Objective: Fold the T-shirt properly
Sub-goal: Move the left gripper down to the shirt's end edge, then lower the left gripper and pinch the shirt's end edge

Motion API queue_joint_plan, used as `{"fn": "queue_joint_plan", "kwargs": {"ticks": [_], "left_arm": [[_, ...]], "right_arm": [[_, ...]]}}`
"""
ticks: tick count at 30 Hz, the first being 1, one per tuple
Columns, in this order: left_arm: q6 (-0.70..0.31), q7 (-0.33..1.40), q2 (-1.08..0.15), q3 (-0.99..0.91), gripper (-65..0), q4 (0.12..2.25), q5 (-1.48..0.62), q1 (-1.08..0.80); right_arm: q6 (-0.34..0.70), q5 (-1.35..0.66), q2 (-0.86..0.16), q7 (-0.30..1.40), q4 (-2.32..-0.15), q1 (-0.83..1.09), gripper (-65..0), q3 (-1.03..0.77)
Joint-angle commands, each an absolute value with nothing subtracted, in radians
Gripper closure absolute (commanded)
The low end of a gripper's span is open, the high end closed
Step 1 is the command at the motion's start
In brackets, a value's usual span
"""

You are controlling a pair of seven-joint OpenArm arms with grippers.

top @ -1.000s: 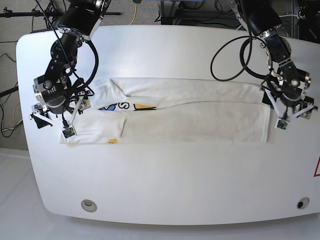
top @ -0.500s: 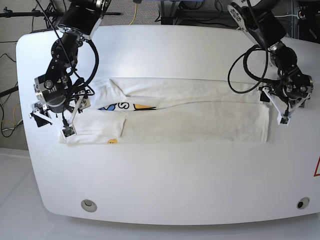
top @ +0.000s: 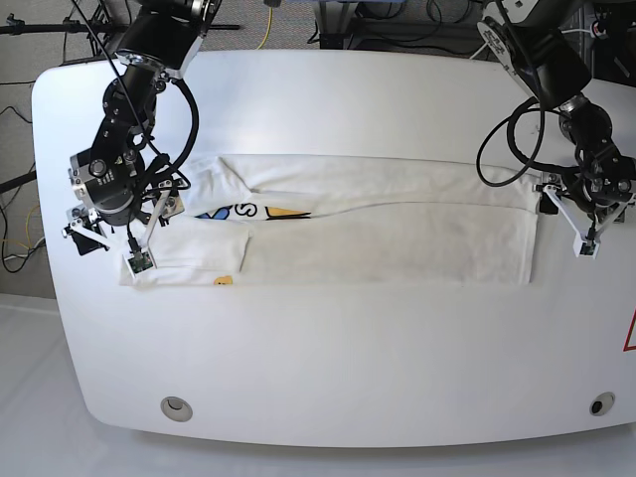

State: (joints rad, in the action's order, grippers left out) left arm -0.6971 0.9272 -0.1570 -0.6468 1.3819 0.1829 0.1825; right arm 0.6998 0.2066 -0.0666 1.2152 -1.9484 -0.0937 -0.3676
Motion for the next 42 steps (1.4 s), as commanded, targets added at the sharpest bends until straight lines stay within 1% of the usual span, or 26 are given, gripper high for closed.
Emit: {"fn": "queue_joint_plan", "kwargs": {"ticks": [1,9,11,21,42], "left_arm": [[-0.698,0.892,-0.187,-0.644,-48.6,1.395,0.097,0.196],[-0.698,0.899,-0.206,-0.652,-49.0,1.338,-0.012,0.215],[-0.698,0.920,-0.218,-0.658,-48.9,1.266,-0.039,0.232],[-0.698,0.926,-0.214,-0.645,-49.1,1.183,-0.011,0.239],[-0.698,0.907,-0.217,-0.628,-49.3,1.203,-0.010,0.231]], "right_arm": [[0.698,0.212,-0.077,1.201,-1.958,-0.113,-53.8,-0.374],[0.698,0.211,-0.077,1.200,-1.956,-0.112,-53.7,-0.374],[0.698,0.220,-0.075,1.202,-1.961,-0.112,-53.9,-0.372],[0.698,0.224,-0.076,1.199,-1.959,-0.108,-54.4,-0.373],[0.698,0.224,-0.071,1.195,-1.965,-0.112,-54.1,-0.376]]}}
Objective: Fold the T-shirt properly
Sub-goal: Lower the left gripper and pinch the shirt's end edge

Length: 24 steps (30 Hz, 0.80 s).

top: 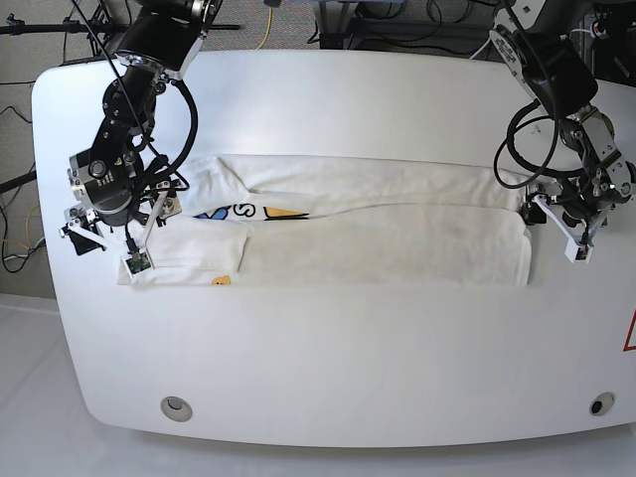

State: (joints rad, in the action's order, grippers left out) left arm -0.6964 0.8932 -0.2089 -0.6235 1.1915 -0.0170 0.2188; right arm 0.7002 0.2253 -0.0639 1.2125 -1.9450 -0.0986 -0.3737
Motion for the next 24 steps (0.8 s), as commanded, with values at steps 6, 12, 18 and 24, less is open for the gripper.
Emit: {"fn": "queue_joint_plan", "kwargs": {"ticks": [6,12,18,24], "left_arm": [[-0.698,0.906,-0.216,-0.632,-49.0,1.212,-0.005,0.234],[-0.698,0.905,-0.213,-0.626,-48.5,1.273,-0.002,0.220],[-0.698,0.908,-0.211,-0.626,-48.2,1.294,-0.010,0.219],[-0.698,0.926,-0.209,-0.626,-47.9,1.306,-0.034,0.224]], "right_arm": [[0.698,0.222,-0.070,1.189,-1.965,-0.107,-54.1,-0.375],[0.698,0.224,-0.065,1.191,-1.965,-0.101,-54.0,-0.375],[0.698,0.224,-0.061,1.186,-1.964,-0.097,-54.1,-0.373],[0.698,0.225,-0.066,1.184,-1.964,-0.098,-54.4,-0.374]]}}
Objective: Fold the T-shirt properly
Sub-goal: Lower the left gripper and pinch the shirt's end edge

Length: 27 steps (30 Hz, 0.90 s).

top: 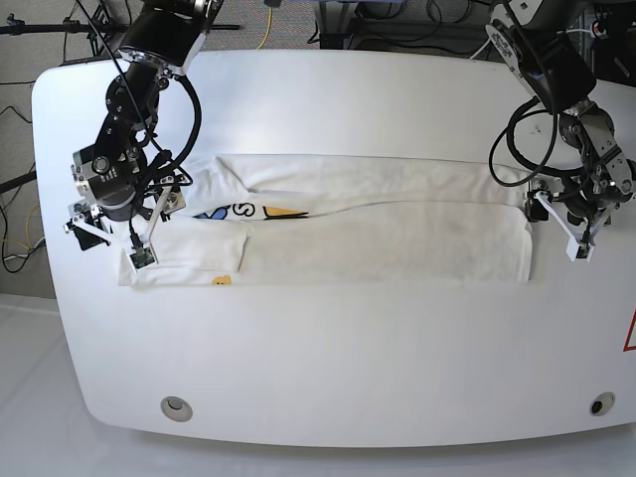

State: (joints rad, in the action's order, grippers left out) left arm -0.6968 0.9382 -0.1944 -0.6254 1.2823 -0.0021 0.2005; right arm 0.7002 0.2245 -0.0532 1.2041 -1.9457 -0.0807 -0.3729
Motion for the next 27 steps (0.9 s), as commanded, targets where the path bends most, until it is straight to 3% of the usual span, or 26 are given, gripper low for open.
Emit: {"fn": "queue_joint_plan", "kwargs": {"ticks": [1,27], "left_arm": [[-0.698,0.928,-0.209,-0.626,-47.8,1.306,-0.044,0.223],[-0.698,0.992,-0.300,-0.647,-49.0,1.203,-0.339,0.274]], "right_arm": [[0.698,0.225,-0.066,1.182,-1.964,-0.098,-54.4,-0.374],[0.698,0.237,-0.064,1.213,-1.960,-0.109,-54.5,-0.366]]}}
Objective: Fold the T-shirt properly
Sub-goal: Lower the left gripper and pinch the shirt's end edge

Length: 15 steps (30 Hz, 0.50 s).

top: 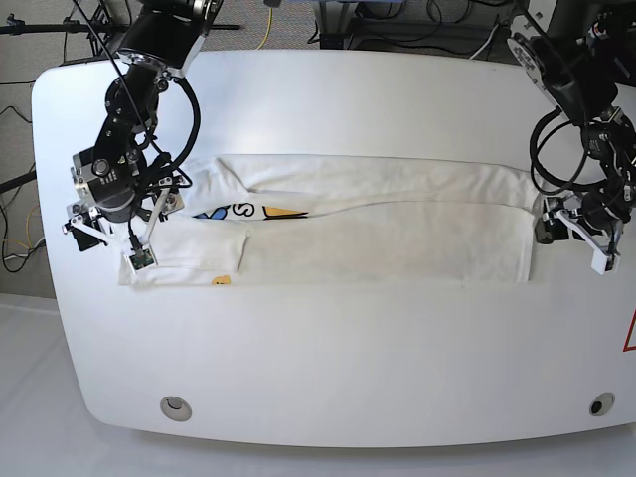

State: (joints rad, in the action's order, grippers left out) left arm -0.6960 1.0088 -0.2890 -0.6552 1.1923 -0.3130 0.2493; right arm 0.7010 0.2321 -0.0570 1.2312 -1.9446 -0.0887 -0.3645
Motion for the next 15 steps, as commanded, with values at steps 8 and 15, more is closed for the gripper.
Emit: {"fn": "queue_joint_plan", "kwargs": {"ticks": [8,15], "left_arm": [[-0.698,0.963,-0.312,-0.608,-49.8,1.236,-0.288,0.265],[-0.698,0.944,-0.317,-0.577,-50.0,1.239,-0.261,0.262]], "right_arm": [[0.698,0.241,-0.063,1.203,-1.952,-0.105,-54.7,-0.371],[0.698,0.238,-0.056,1.202,-1.953,-0.104,-54.5,-0.368]]}}
